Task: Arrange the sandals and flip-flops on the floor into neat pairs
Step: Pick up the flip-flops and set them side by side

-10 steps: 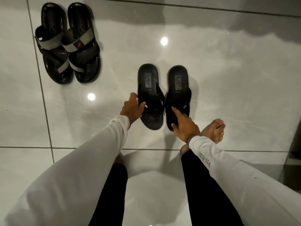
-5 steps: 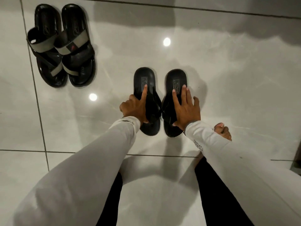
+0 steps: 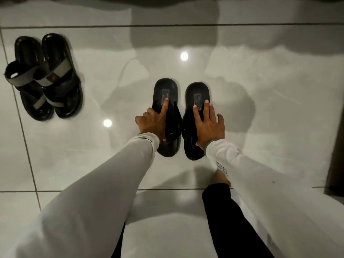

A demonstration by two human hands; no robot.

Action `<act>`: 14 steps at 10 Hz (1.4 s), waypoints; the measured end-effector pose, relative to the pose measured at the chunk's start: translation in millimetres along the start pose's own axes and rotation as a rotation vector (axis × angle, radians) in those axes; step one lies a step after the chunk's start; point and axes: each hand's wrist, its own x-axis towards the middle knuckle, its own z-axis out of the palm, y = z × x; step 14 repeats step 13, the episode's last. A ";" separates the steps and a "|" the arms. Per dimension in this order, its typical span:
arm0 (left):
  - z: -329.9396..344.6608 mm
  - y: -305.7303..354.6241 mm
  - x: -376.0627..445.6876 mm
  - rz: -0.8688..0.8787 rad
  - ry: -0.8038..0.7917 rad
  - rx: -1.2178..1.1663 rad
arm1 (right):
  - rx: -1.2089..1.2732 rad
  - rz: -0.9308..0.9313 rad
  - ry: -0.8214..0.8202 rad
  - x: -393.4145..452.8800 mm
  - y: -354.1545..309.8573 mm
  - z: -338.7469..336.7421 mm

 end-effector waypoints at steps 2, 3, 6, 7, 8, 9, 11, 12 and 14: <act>-34.1 67.8 20.0 0.048 0.044 -0.007 | -0.029 0.063 0.009 12.9 78.0 -16.0; -46.5 96.2 29.2 0.057 0.052 -0.022 | -0.047 0.084 -0.019 21.5 111.2 -23.4; -78.2 157.3 50.5 0.066 0.041 -0.068 | -0.019 0.132 -0.065 41.0 179.8 -44.4; -87.3 164.8 60.3 0.078 0.056 -0.061 | -0.012 0.128 -0.051 48.3 190.3 -50.6; -94.9 168.4 69.2 0.087 0.052 -0.084 | -0.015 0.119 -0.037 55.6 199.3 -57.4; -103.7 173.8 78.8 0.079 0.039 -0.078 | -0.048 0.125 -0.024 63.7 208.1 -62.8; -111.5 177.7 83.9 0.074 0.084 -0.034 | -0.028 0.160 -0.009 68.7 217.7 -68.1; -100.7 170.3 63.0 0.100 0.180 -0.058 | -0.012 0.180 0.052 53.8 211.2 -60.8; -75.3 153.7 16.0 0.151 0.314 -0.042 | 0.010 0.173 0.125 20.2 192.3 -51.6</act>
